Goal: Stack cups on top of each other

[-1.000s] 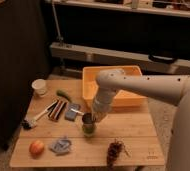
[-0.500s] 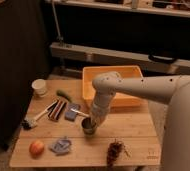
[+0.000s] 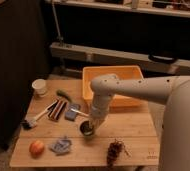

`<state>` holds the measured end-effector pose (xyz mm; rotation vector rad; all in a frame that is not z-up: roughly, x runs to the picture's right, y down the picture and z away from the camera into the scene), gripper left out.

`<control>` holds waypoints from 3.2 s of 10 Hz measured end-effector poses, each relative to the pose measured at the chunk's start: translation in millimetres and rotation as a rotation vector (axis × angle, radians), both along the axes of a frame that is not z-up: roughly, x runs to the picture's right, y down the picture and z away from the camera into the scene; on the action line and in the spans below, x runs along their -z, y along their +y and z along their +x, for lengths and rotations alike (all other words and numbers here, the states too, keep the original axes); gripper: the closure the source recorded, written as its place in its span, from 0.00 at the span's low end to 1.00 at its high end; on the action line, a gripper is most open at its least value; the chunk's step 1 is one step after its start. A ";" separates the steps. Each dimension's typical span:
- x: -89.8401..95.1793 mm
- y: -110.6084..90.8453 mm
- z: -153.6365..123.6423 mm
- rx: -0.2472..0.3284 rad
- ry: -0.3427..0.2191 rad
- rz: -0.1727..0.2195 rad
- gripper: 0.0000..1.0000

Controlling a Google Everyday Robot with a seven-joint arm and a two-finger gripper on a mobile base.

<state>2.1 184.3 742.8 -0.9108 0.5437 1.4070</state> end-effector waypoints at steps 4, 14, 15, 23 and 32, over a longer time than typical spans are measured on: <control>11.7 -10.5 0.3 0.003 -0.014 0.039 0.20; 0.2 7.3 23.2 -0.006 0.015 0.016 0.42; -0.6 7.7 24.4 -0.009 0.018 0.013 0.42; -24.1 29.6 22.5 0.006 0.039 -0.061 0.42; -34.3 51.9 -3.0 0.026 -0.010 -0.128 1.00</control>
